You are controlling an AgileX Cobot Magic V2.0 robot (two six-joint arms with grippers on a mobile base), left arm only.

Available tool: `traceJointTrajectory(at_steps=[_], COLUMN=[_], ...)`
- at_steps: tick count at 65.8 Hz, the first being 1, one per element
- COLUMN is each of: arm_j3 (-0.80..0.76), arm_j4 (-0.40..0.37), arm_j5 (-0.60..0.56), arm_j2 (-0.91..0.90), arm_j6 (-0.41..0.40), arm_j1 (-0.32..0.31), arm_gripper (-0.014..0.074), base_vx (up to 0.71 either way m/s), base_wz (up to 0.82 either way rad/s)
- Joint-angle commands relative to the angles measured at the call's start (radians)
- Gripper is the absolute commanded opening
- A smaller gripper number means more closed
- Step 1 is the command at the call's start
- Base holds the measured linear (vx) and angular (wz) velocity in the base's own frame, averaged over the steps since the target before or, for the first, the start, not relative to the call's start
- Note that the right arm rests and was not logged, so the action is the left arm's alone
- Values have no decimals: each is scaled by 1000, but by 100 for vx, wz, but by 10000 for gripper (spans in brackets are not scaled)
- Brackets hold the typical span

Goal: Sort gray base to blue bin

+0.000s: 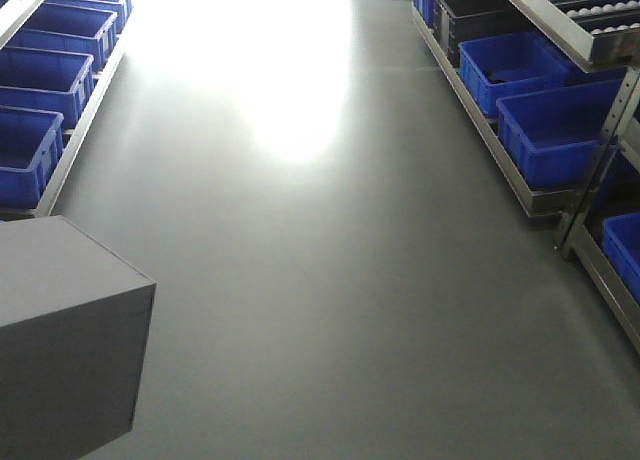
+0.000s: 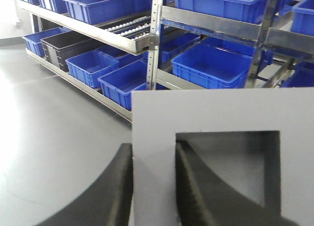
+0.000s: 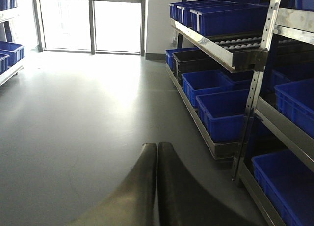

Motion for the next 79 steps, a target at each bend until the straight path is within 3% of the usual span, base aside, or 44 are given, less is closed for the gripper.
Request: traceJointTrajectory(at_steps=[1, 79], arm_j3=[-25, -25], arm_j4=[42, 42], arm_j5=[-85, -85], arm_j2=[12, 12], arm_j6=[-8, -8], arm_j1=[-4, -4], arm_gripper=[3, 3], base_vx=[28, 17], base_wz=[9, 6])
